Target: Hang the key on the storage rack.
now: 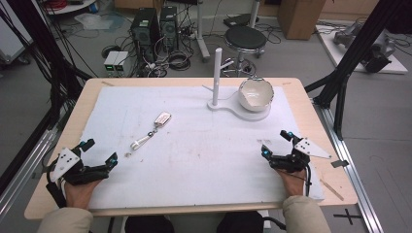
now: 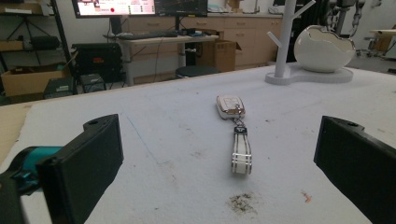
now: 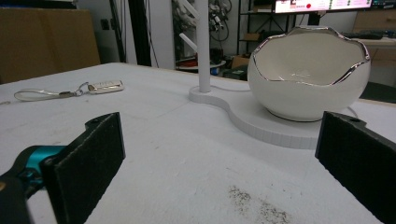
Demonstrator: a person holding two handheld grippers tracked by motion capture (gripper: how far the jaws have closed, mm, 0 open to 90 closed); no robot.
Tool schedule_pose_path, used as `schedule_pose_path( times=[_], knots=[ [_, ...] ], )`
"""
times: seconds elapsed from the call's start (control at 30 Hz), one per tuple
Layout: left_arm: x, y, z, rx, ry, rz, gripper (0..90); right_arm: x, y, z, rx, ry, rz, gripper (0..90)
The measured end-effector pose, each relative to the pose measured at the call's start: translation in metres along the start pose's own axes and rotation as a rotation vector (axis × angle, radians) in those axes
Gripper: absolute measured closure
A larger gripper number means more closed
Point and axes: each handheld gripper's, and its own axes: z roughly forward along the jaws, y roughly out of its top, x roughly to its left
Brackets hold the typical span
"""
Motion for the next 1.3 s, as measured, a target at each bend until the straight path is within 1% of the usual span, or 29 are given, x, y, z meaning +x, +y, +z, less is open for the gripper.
schedule_pose_path(
  times=[0.23,0.3,0.47,0.53,0.57,0.6,0.63,0.67,0.73,0.9,0.97,1.0,1.03,1.1,1.13,1.17,1.27,1.3],
  knots=[
    [0.0,0.0,0.0,-0.002,0.001,-0.003,1.7,0.001,0.0,0.0,0.005,-0.001,0.004,0.5],
    [0.0,0.0,0.0,-0.003,0.001,-0.002,1.7,0.001,0.0,0.0,0.005,-0.003,-0.002,0.5],
    [0.002,0.0,-0.001,-0.008,0.006,-0.014,1.7,0.001,0.0,0.0,0.005,-0.001,0.0,0.5],
    [0.003,0.001,0.0,0.0,0.002,-0.031,1.7,0.001,0.0,0.0,0.005,-0.003,-0.003,0.5],
    [0.005,0.001,0.001,0.004,-0.006,-0.048,1.7,0.001,0.0,0.0,0.005,-0.003,-0.005,0.5],
    [0.006,0.002,0.002,0.01,-0.009,-0.055,1.7,0.001,0.0,0.0,0.005,-0.003,-0.005,0.5],
    [0.01,0.009,0.002,0.012,-0.01,-0.051,1.7,0.001,0.0,0.0,0.004,-0.001,-0.009,0.5],
    [0.01,0.009,0.002,0.012,-0.01,-0.051,1.7,0.002,0.0,0.0,0.006,0.002,-0.006,0.5],
    [0.012,0.021,0.004,0.006,-0.021,-0.046,1.7,0.002,0.0,0.0,0.007,0.004,-0.01,0.5],
    [0.016,0.053,0.015,0.068,-0.067,0.021,1.7,0.002,0.0,0.0,0.007,0.004,-0.009,0.5],
    [0.016,0.064,0.021,0.089,-0.085,0.032,1.7,0.002,0.0,0.0,0.008,0.004,-0.011,0.5],
    [0.017,0.069,0.024,0.1,-0.104,0.039,1.8,0.002,0.0,0.0,0.007,0.003,-0.013,0.5],
    [0.017,0.072,0.028,0.108,-0.11,0.046,1.8,0.002,0.0,0.0,0.007,0.003,-0.013,0.5],
    [0.017,0.08,0.036,0.147,-0.121,0.062,1.8,0.003,0.0,0.001,0.006,-0.001,-0.021,0.5],
    [0.017,0.083,0.04,0.161,-0.13,0.063,1.8,0.003,0.0,0.001,0.006,-0.001,-0.021,0.5],
    [0.017,0.087,0.044,0.183,-0.135,0.067,1.8,0.003,0.0,0.001,0.006,0.0,-0.023,0.5],
    [0.016,0.102,0.059,0.27,-0.159,0.084,1.8,0.003,0.0,0.001,0.005,0.0,-0.023,0.5],
    [0.014,0.111,0.07,0.328,-0.185,0.098,1.7,0.003,0.0,0.001,0.005,-0.001,-0.022,0.5]
  ],
)
